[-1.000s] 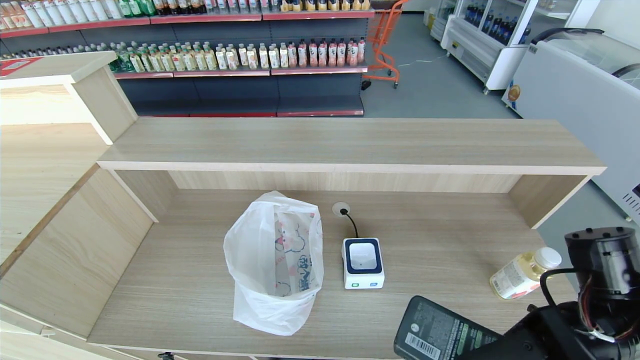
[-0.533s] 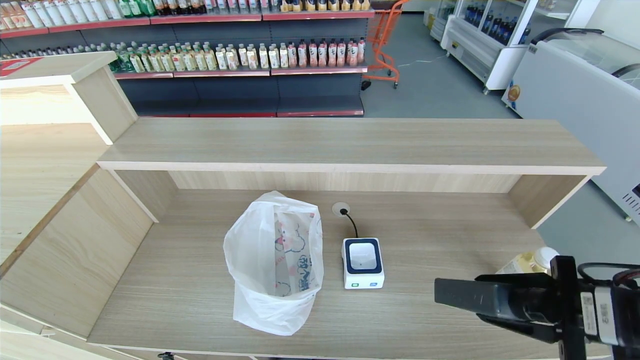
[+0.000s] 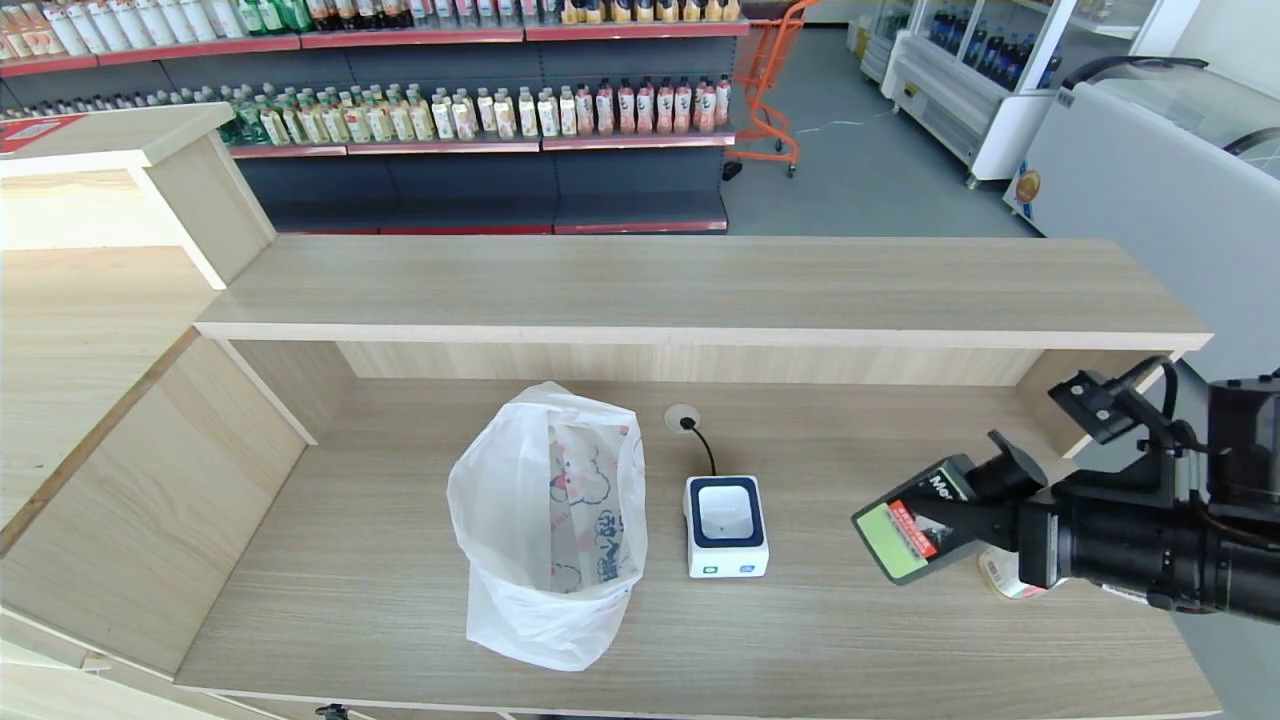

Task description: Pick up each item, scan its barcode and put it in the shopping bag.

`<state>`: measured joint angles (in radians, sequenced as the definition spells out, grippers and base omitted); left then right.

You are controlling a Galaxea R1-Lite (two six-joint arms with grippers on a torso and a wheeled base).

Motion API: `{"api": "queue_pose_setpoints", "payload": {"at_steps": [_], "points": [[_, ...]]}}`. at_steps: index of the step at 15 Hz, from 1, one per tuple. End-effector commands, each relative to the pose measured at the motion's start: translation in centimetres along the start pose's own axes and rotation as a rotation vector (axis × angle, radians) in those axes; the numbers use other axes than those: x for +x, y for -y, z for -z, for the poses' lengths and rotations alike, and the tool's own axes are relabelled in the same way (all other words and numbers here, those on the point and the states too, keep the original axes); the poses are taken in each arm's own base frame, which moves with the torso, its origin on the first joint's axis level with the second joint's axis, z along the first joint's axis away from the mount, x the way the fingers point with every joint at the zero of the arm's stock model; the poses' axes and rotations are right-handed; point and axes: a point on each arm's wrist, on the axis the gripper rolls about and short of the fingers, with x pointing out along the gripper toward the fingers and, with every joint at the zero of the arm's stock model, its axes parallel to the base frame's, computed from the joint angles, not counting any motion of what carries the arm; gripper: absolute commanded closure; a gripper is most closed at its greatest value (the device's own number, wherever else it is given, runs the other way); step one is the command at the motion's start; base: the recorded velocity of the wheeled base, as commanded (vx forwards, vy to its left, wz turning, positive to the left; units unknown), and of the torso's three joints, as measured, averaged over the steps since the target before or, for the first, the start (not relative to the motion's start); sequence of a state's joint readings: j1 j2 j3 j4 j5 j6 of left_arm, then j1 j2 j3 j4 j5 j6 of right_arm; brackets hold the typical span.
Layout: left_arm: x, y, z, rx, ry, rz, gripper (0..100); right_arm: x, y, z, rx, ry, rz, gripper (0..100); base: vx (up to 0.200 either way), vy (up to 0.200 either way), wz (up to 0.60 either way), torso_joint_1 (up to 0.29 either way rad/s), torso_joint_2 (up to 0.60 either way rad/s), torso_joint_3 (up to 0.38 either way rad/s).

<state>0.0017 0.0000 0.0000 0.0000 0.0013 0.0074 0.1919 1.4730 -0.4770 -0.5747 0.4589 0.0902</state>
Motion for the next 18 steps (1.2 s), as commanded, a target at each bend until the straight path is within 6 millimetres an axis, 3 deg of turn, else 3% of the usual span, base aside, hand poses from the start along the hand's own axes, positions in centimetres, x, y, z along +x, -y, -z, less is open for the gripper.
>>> {"api": "queue_pose_setpoints", "payload": {"at_steps": [1,5,8,12,18], "points": [[0.0,0.0,0.0,0.0,-0.002,0.0,0,4.9,2.1,1.7,0.169,-0.11,0.023,100,0.0,0.0,0.0,0.0,0.0,0.0],[0.0,0.0,0.0,0.0,-0.002,0.0,0,10.9,2.0,0.8,0.299,-0.119,0.043,100,0.0,0.0,0.0,0.0,0.0,0.0],[0.0,0.0,0.0,0.0,-0.002,-0.002,0,14.3,1.3,1.3,0.281,-0.14,0.058,100,0.0,0.0,0.0,0.0,0.0,0.0],[0.0,0.0,0.0,0.0,-0.002,-0.002,0,16.9,0.0,2.6,0.252,-0.173,0.063,100,0.0,0.0,0.0,0.0,0.0,0.0],[0.0,0.0,0.0,0.0,-0.002,0.0,0,19.5,0.1,2.8,0.202,-0.142,0.102,100,0.0,0.0,0.0,0.0,0.0,0.0]]}}
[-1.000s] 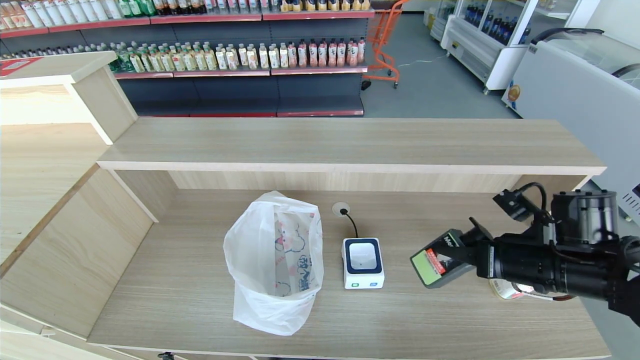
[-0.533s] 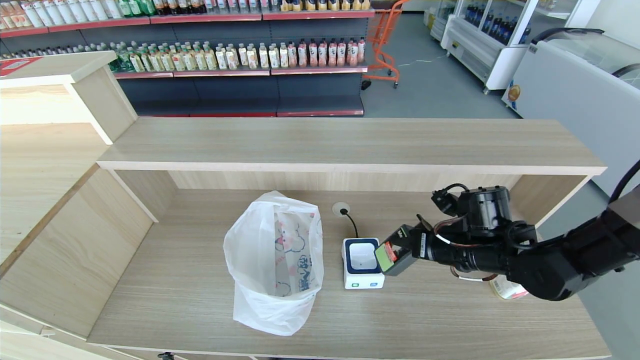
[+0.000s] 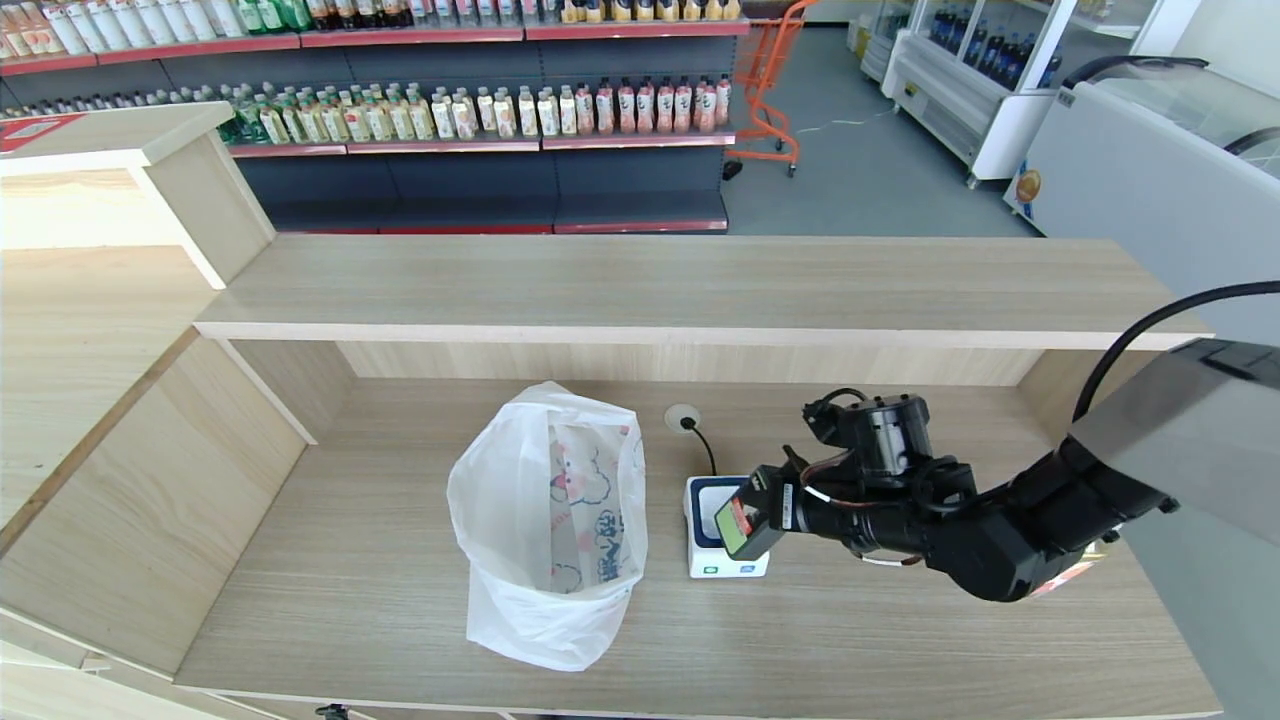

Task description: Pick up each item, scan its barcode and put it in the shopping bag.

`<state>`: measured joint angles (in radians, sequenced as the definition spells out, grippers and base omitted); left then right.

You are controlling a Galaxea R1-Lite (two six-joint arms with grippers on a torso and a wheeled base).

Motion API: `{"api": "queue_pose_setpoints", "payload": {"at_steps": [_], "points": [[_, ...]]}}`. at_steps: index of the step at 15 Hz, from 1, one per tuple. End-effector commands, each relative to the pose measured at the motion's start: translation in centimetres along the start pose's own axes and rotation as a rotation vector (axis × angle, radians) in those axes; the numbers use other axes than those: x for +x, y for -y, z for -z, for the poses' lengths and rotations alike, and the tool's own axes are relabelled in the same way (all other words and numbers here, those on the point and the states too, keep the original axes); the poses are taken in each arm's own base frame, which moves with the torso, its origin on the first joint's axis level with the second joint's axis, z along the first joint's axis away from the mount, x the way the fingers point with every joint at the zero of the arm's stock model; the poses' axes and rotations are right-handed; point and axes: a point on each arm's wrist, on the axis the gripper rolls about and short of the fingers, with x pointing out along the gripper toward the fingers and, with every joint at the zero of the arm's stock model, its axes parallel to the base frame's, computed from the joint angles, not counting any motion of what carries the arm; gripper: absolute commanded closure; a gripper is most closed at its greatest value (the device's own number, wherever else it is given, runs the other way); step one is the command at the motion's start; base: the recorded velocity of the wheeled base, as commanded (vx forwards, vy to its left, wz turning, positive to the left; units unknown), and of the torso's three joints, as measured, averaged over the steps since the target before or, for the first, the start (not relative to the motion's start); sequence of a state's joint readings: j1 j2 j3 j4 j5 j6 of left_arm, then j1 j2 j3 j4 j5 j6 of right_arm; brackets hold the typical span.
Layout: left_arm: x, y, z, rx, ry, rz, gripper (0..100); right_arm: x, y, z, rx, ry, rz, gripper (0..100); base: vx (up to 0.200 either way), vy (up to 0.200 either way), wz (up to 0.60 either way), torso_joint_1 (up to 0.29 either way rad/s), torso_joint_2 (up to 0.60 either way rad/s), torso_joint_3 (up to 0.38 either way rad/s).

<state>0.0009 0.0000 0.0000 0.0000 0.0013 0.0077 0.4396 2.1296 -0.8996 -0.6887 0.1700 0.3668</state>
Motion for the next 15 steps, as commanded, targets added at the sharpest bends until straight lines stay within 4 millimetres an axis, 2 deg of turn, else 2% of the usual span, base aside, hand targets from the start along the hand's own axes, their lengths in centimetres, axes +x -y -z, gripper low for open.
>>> {"api": "queue_pose_setpoints", "payload": {"at_steps": [1,6,9,13,15], "points": [[0.0,0.0,0.0,0.0,-0.002,-0.002,0,1.1,0.0,0.4,-0.009,-0.013,-0.003,100,0.0,0.0,0.0,0.0,0.0,0.0],[0.0,0.0,0.0,0.0,-0.002,-0.001,0,2.7,-0.1,1.0,-0.051,-0.013,-0.016,100,0.0,0.0,0.0,0.0,0.0,0.0],[0.0,0.0,0.0,0.0,-0.002,-0.001,0,2.9,0.2,1.3,-0.056,-0.008,-0.012,100,0.0,0.0,0.0,0.0,0.0,0.0],[0.0,0.0,0.0,0.0,-0.002,-0.001,0,2.5,-0.1,0.6,-0.056,0.038,-0.027,100,0.0,0.0,0.0,0.0,0.0,0.0],[0.0,0.0,0.0,0.0,-0.002,-0.001,0,-2.1,-2.7,-3.7,0.043,0.192,-0.107,100,0.0,0.0,0.0,0.0,0.0,0.0]]}}
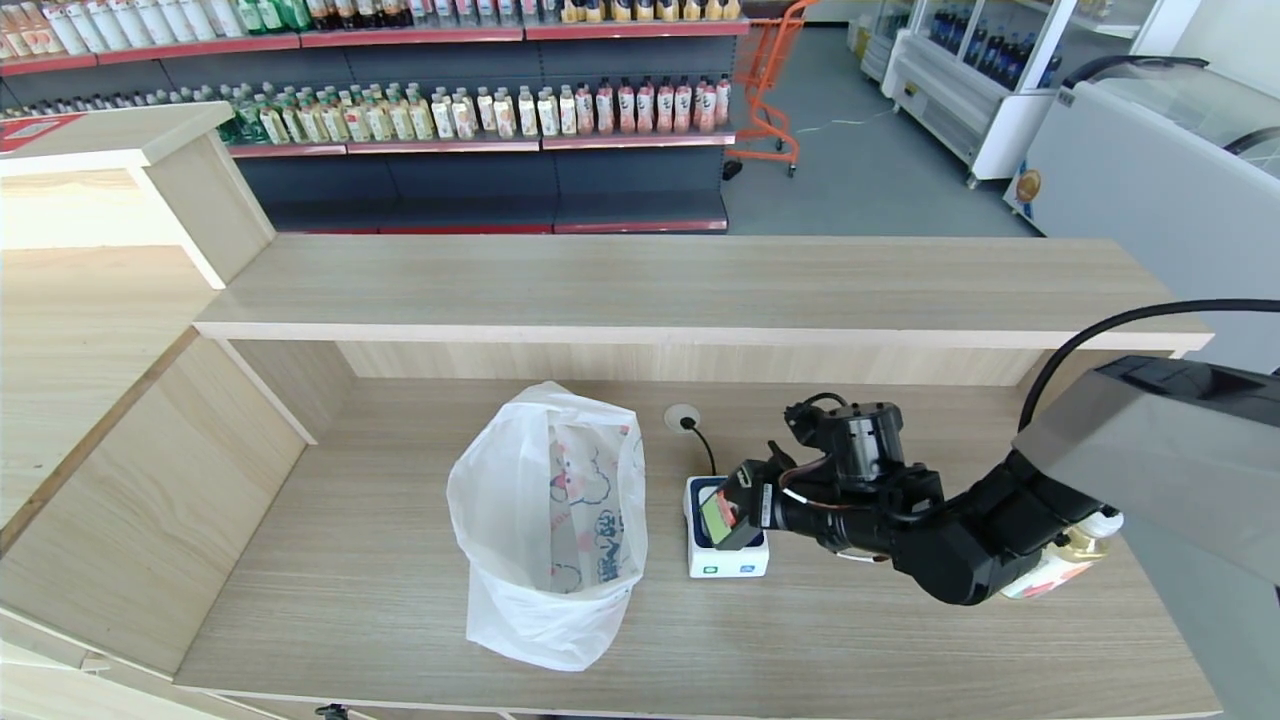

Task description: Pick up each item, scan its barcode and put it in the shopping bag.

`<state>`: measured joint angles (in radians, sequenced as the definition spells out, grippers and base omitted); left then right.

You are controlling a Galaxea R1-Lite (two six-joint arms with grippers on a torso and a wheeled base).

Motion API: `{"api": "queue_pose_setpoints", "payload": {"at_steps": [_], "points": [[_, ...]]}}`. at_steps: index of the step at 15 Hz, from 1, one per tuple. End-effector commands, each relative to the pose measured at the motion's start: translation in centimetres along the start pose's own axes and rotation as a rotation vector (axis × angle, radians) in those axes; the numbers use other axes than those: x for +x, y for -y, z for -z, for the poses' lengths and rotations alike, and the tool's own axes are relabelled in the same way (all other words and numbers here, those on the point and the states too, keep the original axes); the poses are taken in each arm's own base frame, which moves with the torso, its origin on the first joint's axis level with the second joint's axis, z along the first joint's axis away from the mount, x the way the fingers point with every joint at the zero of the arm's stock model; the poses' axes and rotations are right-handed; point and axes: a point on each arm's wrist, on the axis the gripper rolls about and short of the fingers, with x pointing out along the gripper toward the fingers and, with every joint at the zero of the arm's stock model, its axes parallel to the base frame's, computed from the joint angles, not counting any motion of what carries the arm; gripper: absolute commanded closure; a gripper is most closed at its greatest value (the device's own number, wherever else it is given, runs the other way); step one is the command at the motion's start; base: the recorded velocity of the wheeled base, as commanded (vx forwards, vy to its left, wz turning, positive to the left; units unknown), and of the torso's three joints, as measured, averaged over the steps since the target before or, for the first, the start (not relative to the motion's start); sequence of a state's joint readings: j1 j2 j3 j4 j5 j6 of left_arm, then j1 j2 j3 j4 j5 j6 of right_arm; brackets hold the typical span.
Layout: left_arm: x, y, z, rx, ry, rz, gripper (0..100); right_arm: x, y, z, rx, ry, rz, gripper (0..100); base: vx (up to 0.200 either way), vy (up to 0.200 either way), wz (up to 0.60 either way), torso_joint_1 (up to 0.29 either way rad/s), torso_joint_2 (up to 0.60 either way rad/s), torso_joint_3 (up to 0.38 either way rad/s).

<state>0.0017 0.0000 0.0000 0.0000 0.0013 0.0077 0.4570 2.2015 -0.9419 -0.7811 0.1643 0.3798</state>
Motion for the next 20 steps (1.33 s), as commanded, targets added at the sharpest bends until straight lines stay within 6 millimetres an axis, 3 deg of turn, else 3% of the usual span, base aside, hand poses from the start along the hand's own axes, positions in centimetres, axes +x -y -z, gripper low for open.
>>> {"api": "queue_pose_setpoints", "payload": {"at_steps": [1,4,8,13,18,20], "points": [[0.0,0.0,0.0,0.0,-0.002,0.0,0,-6.2,-3.0,-5.2,0.044,0.168,-0.08,100,0.0,0.0,0.0,0.0,0.0,0.0],[0.0,0.0,0.0,0.0,-0.002,0.0,0,-11.2,-3.5,-6.1,-0.077,0.222,-0.063,100,0.0,0.0,0.0,0.0,0.0,0.0],[0.0,0.0,0.0,0.003,-0.002,0.0,0,-14.1,-3.4,-4.4,-0.132,0.205,-0.045,100,0.0,0.0,0.0,0.0,0.0,0.0],[0.0,0.0,0.0,0.002,-0.002,-0.002,0,-15.2,-3.5,-4.1,-0.131,0.208,-0.047,100,0.0,0.0,0.0,0.0,0.0,0.0],[0.0,0.0,0.0,-0.002,-0.002,-0.002,0,-15.2,-3.3,-3.6,-0.109,0.176,-0.039,100,-0.2,0.0,0.0,0.003,0.0,0.004],[0.0,0.0,0.0,-0.003,-0.002,0.0,0,-15.2,-3.3,-3.6,-0.081,0.174,-0.041,100,0.0,0.0,0.0,0.0,0.0,0.0]]}}
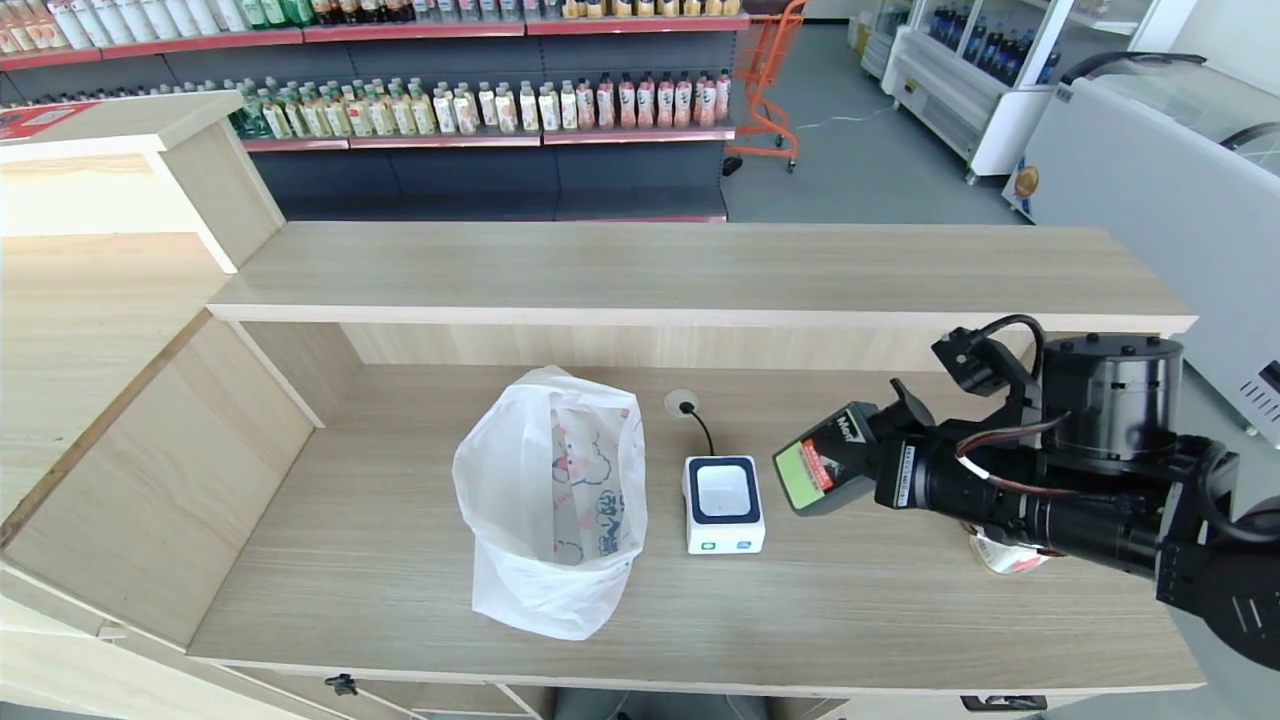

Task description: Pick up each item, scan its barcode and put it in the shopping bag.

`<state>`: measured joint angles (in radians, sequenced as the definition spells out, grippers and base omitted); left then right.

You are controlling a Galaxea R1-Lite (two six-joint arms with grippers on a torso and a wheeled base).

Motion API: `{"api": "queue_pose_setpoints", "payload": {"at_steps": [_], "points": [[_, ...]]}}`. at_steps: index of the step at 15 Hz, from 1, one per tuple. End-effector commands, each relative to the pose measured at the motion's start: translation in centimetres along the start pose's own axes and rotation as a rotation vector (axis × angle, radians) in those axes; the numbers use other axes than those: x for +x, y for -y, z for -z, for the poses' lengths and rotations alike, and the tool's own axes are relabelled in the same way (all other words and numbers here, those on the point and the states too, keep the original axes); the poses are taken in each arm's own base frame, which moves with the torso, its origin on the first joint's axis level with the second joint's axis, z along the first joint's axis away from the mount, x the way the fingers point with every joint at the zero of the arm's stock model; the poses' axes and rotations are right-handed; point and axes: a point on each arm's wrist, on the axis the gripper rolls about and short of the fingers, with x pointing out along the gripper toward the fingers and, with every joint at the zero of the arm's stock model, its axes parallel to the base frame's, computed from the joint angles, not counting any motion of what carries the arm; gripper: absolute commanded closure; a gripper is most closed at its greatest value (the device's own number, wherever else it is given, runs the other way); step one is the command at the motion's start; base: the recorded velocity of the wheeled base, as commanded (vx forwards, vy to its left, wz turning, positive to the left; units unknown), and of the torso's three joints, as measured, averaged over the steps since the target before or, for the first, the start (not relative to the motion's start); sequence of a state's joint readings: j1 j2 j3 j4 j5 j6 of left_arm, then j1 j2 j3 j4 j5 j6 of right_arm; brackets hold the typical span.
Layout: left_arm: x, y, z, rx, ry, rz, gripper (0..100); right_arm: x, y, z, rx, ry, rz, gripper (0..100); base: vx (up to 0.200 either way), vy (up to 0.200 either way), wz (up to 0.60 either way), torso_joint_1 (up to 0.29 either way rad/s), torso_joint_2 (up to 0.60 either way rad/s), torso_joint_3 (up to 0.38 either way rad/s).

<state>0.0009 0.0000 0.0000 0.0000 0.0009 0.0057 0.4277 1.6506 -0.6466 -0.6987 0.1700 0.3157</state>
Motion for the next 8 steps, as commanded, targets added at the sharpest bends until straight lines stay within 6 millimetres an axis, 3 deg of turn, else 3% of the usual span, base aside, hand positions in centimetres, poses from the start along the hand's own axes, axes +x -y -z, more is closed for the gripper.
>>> {"api": "queue_pose_setpoints", "payload": {"at_steps": [1,8], "points": [[0.01,0.0,0.0,0.0,-0.002,-0.003,0,-0.08,-0.04,-0.06,0.009,0.004,-0.002,100,0.0,0.0,0.0,0.0,0.0,0.0],[0.01,0.0,0.0,-0.001,-0.002,0.0,0,0.75,0.09,0.08,0.092,-0.011,-0.003,100,0.0,0.2,0.0,0.005,0.0,0.001]]}}
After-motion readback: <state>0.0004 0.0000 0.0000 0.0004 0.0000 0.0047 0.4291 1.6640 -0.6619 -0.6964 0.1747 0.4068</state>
